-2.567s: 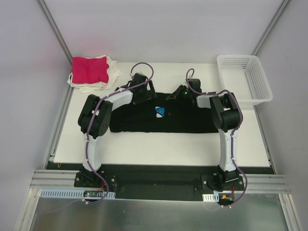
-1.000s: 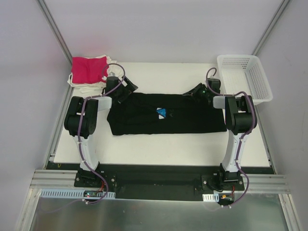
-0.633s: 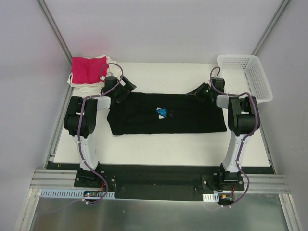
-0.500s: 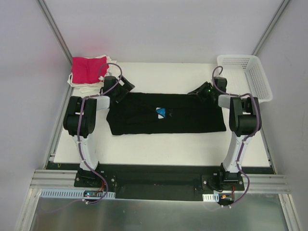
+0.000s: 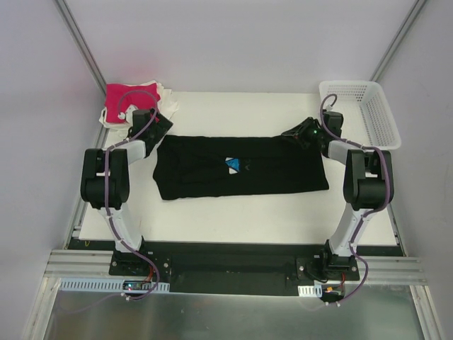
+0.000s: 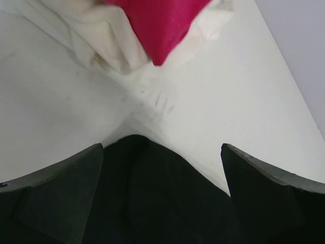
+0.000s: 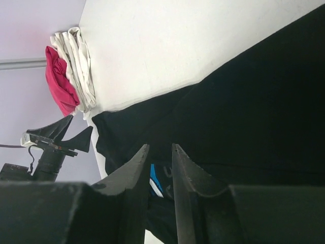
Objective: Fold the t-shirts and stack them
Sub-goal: Fold the other side of the tshirt into a rectangle
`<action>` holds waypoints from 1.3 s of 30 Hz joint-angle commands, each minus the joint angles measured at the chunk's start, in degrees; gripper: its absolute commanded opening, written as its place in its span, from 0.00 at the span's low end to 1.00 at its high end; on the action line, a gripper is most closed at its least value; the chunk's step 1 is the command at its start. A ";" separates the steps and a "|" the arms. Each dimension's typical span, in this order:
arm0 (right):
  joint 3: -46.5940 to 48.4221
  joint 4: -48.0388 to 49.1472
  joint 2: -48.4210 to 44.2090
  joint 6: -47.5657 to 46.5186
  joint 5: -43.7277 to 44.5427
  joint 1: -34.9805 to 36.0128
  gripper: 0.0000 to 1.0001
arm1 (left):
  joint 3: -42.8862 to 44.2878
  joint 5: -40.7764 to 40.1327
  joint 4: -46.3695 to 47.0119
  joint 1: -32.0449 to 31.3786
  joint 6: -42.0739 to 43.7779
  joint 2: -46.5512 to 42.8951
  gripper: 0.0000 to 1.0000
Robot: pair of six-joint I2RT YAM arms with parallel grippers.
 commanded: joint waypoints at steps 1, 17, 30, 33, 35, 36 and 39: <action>-0.67 -0.59 -4.06 -2.00 0.26 -1.31 0.28 | 0.62 -2.59 -0.12 1.86 3.54 -4.14 0.99; 11.27 -10.69 -1.70 -7.97 -0.72 3.60 0.26 | 2.22 9.82 -10.76 -5.15 12.78 -22.49 0.99; 16.21 -7.27 9.74 -4.28 -2.91 10.38 0.24 | -7.27 1.65 -20.07 -14.82 8.47 -21.37 0.99; 14.89 -7.09 8.77 -5.07 -2.12 10.21 0.25 | -10.87 -4.76 -22.36 -14.74 3.11 -23.30 0.99; 14.62 -7.00 8.24 -5.16 -2.38 9.86 0.26 | -12.29 -10.04 -22.71 -14.65 0.22 -25.49 0.99; 14.53 -6.92 8.07 -5.07 -2.47 9.77 0.26 | -13.34 -11.63 -22.62 -14.65 -0.41 -26.46 0.99; 13.31 -6.39 7.54 -4.72 -2.65 8.98 0.26 | -13.35 -17.25 -22.71 -14.56 -1.38 -29.10 0.99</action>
